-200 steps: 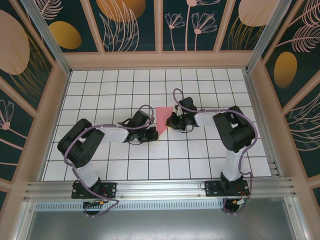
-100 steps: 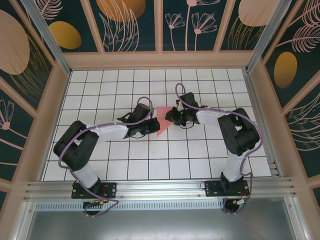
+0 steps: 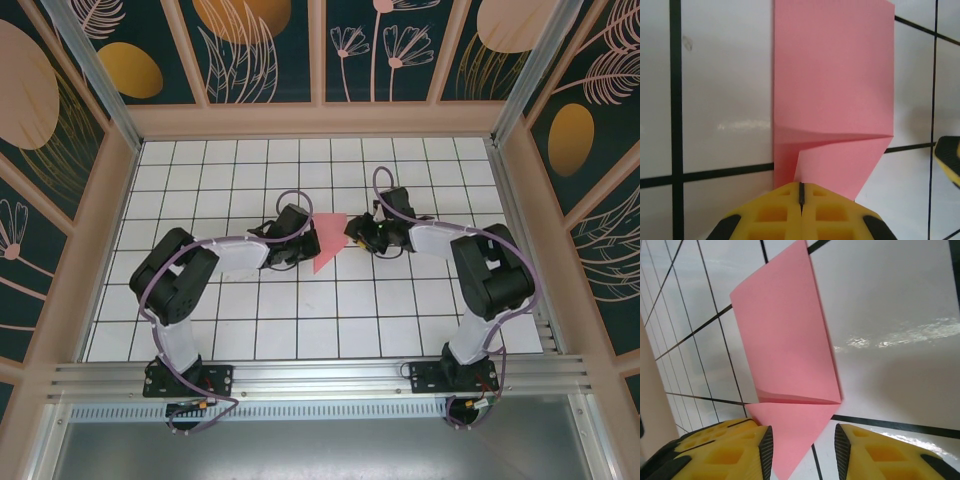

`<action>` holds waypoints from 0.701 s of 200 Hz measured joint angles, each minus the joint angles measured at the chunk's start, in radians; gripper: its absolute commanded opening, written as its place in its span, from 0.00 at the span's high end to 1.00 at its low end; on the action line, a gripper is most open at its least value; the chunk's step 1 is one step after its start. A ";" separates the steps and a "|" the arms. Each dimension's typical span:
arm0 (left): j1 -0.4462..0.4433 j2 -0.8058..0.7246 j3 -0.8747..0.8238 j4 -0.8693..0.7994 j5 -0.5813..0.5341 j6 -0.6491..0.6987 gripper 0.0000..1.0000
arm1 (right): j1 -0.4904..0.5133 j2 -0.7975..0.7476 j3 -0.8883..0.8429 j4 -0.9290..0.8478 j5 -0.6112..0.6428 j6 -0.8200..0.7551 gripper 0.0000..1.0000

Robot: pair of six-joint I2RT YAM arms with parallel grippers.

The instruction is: Fold a paper plane with a square sheet of paper (pick it up from the middle)

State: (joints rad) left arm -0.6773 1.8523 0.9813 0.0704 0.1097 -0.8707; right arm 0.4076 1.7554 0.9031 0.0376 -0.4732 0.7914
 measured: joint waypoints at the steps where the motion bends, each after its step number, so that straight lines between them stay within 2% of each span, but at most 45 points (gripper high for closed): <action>1: 0.000 0.000 0.001 0.000 0.000 0.000 0.99 | 0.000 0.001 0.000 0.000 0.000 0.000 0.59; 140: 0.000 0.027 0.012 -0.032 -0.048 -0.014 0.99 | 0.019 0.101 0.061 -0.028 -0.025 -0.008 0.58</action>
State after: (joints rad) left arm -0.6773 1.8797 0.9932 0.0380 0.0616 -0.8848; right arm 0.4271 1.8565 0.9646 0.0097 -0.4984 0.7834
